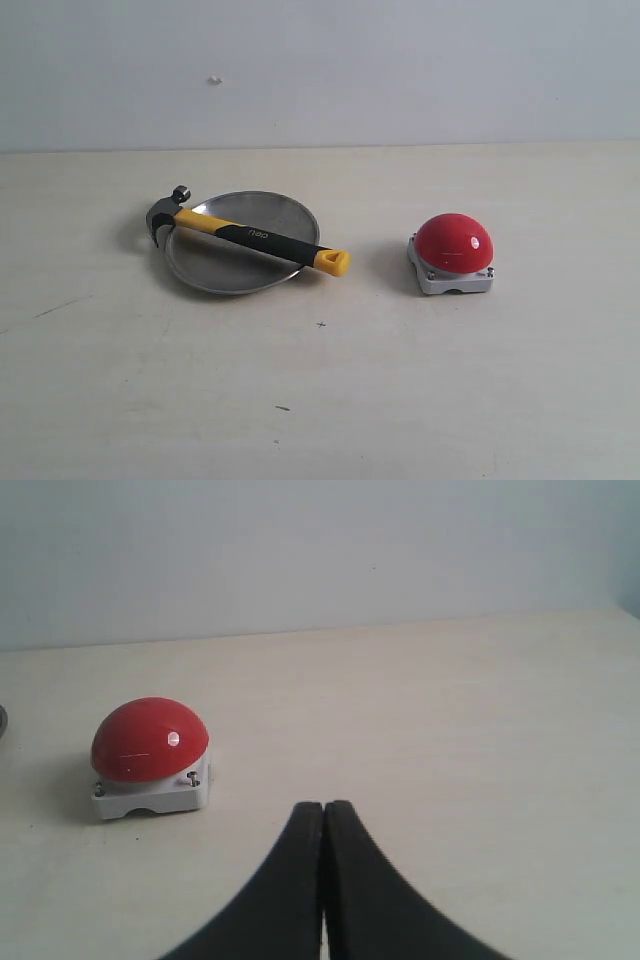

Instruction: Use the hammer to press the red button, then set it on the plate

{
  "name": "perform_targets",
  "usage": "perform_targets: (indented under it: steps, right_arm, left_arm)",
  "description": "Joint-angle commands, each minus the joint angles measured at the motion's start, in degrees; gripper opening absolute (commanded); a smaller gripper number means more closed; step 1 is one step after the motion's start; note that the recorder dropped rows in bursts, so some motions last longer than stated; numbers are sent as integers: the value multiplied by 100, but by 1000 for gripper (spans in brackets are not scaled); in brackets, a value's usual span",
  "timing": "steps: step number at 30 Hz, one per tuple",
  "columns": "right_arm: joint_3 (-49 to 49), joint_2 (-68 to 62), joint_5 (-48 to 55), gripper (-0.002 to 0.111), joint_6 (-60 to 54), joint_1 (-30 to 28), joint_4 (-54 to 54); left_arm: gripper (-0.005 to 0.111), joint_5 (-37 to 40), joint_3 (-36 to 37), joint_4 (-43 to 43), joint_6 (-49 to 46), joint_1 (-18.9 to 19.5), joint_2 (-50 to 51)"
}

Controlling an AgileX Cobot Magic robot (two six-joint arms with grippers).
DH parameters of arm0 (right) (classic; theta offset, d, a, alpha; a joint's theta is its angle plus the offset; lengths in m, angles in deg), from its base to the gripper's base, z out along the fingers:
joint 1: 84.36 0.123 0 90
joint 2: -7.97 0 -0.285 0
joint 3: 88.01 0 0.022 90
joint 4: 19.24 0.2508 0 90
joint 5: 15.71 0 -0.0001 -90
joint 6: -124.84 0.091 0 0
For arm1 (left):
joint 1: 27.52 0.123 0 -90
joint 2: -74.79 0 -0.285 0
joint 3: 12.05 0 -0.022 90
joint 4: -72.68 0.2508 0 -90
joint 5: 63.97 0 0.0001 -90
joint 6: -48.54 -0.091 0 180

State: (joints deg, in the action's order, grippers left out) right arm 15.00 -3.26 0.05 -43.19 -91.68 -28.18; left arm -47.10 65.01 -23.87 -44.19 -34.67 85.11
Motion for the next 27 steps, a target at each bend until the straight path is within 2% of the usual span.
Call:
perform_targets:
  steps: [1, 23, 27]
  right_arm:
    - [-23, 28, -44, 0, 11, -42, 9]
    - [-23, 28, -44, 0, 11, -42, 9]
    - [-23, 28, -44, 0, 11, -42, 9]
  left_arm:
    - [0, -16, 16, 0, 8, -18, -21]
    - [0, -16, 16, 0, 8, -18, -21]
    - [0, -208, 16, 520, -20, -18, -21]
